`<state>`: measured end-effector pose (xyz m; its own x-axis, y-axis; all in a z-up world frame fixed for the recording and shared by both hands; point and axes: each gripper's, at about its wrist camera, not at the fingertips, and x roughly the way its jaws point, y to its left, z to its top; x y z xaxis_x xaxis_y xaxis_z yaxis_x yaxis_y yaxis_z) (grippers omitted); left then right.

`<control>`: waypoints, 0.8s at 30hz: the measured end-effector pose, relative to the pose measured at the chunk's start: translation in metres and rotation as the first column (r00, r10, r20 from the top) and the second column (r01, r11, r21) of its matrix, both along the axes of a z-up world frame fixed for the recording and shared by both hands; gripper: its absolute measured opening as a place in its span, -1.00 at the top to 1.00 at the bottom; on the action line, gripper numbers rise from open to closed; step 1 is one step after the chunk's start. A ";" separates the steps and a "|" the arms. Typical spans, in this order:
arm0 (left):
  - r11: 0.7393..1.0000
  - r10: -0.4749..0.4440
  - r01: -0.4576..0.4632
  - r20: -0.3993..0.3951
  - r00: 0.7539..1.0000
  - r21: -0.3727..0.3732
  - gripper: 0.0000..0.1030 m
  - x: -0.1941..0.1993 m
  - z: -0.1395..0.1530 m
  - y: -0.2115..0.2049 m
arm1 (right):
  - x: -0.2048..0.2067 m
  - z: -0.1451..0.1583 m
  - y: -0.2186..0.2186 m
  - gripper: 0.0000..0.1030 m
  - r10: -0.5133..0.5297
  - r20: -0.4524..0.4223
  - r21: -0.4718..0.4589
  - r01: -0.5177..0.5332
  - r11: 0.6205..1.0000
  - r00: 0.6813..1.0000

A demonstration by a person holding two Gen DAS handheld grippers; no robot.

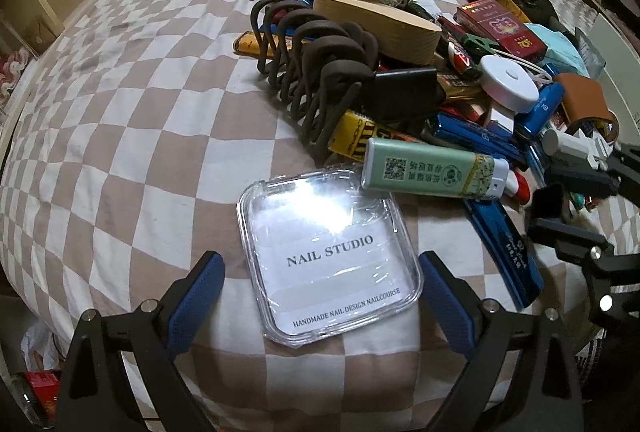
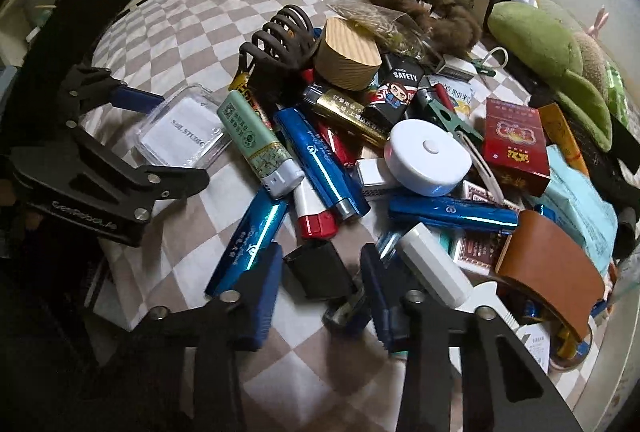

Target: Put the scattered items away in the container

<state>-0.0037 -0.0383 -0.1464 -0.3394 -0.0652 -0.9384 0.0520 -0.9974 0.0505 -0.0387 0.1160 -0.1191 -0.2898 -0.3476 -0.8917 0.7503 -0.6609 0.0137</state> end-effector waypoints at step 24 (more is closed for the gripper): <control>0.999 0.039 -0.038 -0.043 0.998 0.032 -0.45 -0.004 0.014 -0.009 | 0.003 0.016 0.024 0.53 -0.134 0.143 -0.063 0.144 0.988 0.981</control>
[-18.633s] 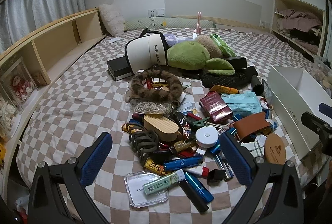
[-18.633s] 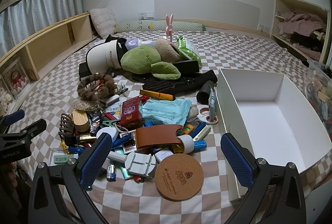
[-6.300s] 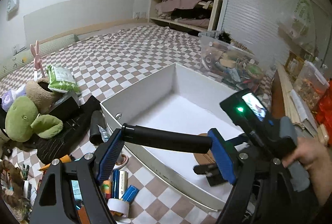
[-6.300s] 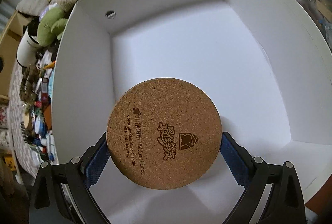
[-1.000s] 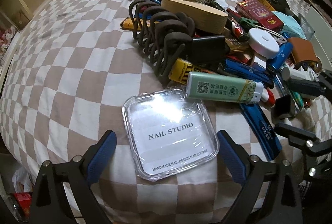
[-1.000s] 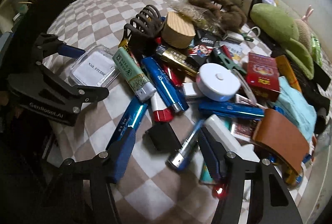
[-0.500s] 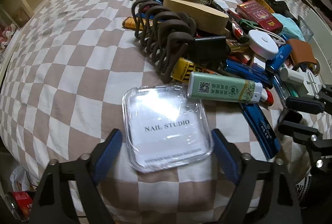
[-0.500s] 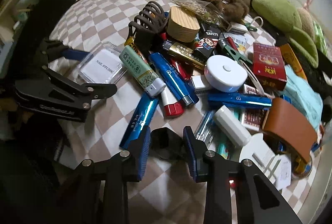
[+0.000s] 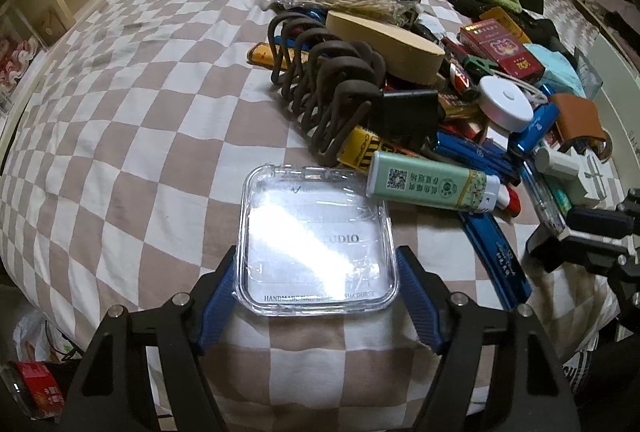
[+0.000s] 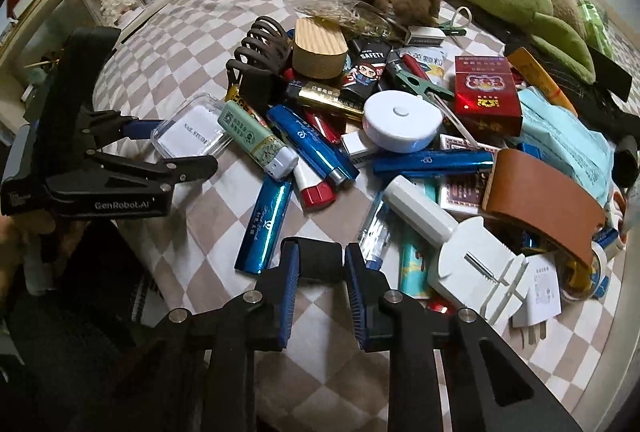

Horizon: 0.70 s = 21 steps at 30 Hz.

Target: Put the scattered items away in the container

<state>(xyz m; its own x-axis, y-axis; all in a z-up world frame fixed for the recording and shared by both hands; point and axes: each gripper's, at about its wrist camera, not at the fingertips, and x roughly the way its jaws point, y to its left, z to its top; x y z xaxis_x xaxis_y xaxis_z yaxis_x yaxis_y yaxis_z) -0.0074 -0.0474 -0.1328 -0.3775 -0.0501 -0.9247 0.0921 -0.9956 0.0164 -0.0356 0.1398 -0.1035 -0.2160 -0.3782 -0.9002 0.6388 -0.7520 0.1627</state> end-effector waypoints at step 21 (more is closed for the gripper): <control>1.000 -0.003 0.003 0.002 1.000 -0.011 -0.45 -0.005 -0.005 0.002 | -0.007 -0.021 -0.010 0.53 0.017 0.047 0.017 -0.018 1.000 0.999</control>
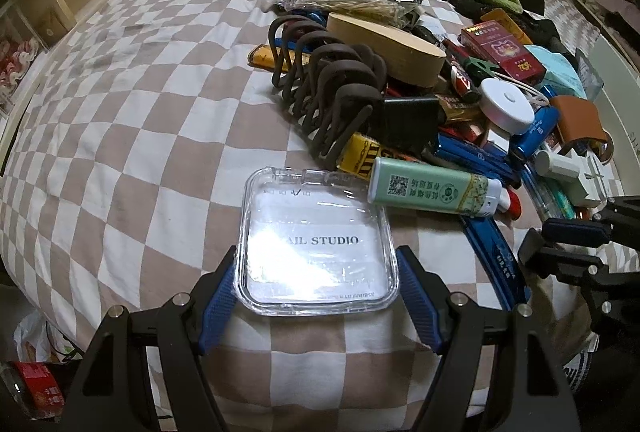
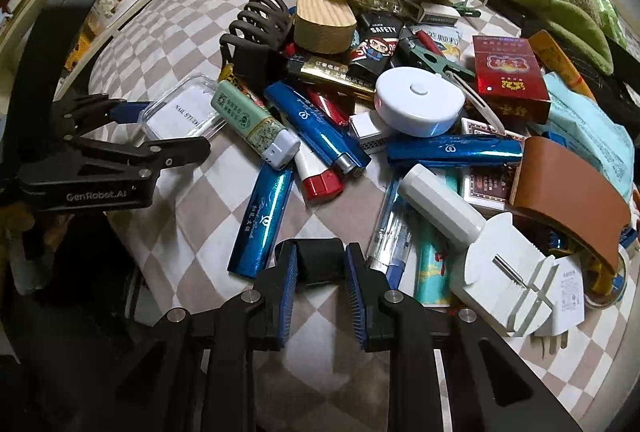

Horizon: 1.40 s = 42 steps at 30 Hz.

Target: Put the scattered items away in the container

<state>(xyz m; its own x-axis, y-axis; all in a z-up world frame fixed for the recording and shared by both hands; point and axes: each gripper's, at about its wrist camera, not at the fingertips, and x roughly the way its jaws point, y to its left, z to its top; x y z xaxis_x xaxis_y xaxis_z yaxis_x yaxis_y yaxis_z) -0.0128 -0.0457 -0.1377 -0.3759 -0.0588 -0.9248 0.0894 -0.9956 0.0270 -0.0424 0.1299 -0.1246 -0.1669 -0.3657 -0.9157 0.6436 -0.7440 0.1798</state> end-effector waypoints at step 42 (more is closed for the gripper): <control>0.986 0.122 -0.111 -0.083 0.989 0.123 -0.50 -0.006 0.033 -0.037 | -0.017 0.081 0.066 0.85 -0.246 0.001 -0.214 0.240 0.947 0.969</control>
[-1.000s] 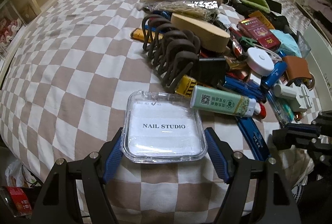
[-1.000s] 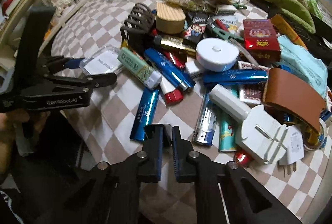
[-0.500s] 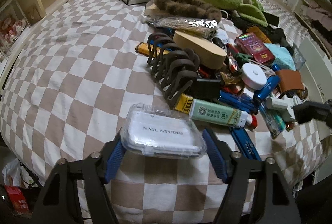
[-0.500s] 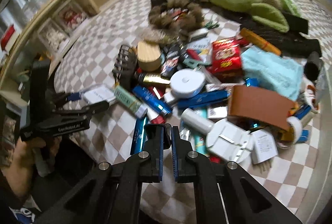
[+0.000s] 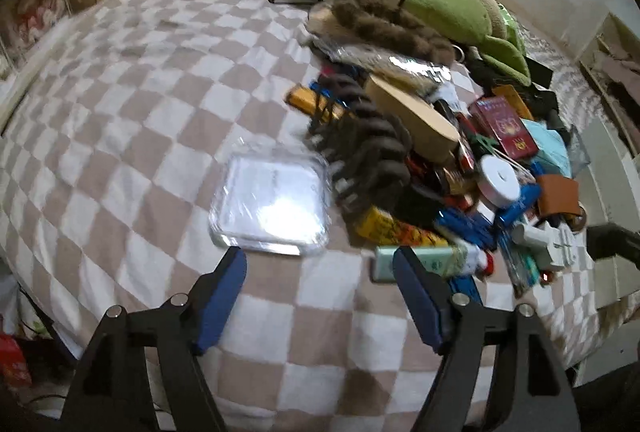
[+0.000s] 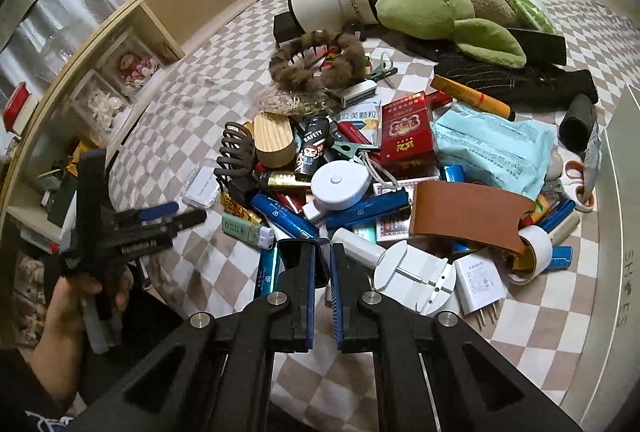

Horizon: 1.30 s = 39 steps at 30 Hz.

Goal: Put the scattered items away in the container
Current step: 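Close the left gripper on the NAIL STUDIO case and lift it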

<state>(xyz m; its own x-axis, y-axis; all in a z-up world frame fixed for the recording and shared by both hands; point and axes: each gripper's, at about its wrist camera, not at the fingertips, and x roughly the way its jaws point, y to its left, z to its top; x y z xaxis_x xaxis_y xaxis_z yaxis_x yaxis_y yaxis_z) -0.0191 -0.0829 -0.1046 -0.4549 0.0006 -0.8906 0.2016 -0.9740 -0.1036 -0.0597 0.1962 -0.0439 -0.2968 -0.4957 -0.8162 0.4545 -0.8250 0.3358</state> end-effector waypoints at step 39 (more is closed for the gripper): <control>0.992 0.029 -0.025 0.029 0.999 -0.125 -0.50 -0.025 -0.005 -0.021 | 0.006 0.023 0.017 0.85 -0.001 -0.027 -0.070 -0.001 0.998 1.000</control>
